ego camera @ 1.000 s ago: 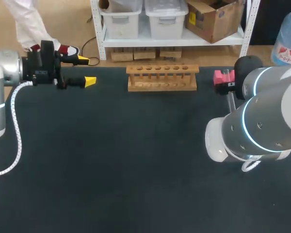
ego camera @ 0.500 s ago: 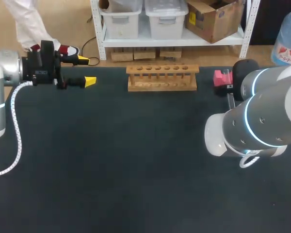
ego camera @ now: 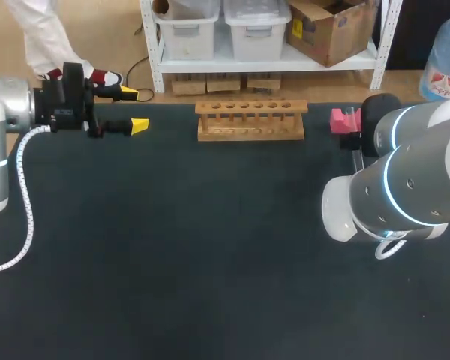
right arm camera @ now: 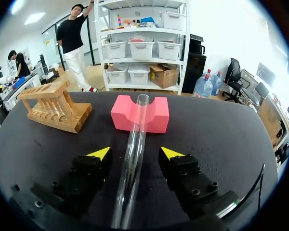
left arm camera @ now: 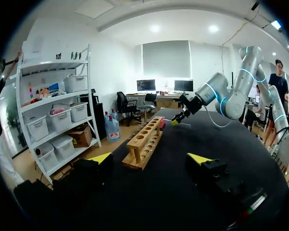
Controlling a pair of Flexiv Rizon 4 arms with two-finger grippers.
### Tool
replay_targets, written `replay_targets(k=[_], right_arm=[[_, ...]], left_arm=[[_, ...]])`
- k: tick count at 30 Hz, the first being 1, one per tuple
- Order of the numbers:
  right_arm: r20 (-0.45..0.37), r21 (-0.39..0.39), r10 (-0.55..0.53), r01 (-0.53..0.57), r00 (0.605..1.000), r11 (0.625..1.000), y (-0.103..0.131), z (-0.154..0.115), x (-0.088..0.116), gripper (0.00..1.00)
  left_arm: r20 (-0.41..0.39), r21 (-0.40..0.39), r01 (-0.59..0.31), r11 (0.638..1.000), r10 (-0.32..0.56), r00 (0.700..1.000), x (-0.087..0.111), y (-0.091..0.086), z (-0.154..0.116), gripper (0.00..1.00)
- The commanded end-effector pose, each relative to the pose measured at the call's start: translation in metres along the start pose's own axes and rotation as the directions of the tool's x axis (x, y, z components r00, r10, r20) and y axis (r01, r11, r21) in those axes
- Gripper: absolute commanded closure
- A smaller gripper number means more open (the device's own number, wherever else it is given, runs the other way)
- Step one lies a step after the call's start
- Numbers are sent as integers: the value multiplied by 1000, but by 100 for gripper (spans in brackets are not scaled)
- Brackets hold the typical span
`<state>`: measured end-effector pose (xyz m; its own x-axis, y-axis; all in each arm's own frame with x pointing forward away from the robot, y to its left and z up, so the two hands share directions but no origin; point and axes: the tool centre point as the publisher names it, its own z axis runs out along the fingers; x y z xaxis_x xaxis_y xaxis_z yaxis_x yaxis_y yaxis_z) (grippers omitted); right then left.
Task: Grasp the test tube, adjust it, and insert it.
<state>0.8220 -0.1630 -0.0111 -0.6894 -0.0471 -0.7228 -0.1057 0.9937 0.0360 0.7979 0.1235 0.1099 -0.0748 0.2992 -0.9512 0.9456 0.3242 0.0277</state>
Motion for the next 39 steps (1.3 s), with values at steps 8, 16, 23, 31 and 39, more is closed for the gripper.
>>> replay_targets(k=[8,16,23,31,39], right_arm=[[-26,-14,1,-1,1000,1000,0,2,4,52],[-31,-16,-1,0,1000,1000,0,4,5,55],[-37,-18,4,-4,999,1000,1,2,8,61],[-38,-17,3,-4,999,1000,0,2,8,72],[-37,-13,4,-4,999,1000,0,1,8,83]], left_arm=[[4,-5,-3,1000,3,1000,1,-1,0,0],[4,-5,-3,1000,3,1000,1,-1,0,0],[4,-5,-3,1000,3,1000,1,-1,0,0],[4,-5,-3,1000,3,1000,1,-1,0,0],[4,-5,-3,1000,3,1000,1,-1,0,0]])
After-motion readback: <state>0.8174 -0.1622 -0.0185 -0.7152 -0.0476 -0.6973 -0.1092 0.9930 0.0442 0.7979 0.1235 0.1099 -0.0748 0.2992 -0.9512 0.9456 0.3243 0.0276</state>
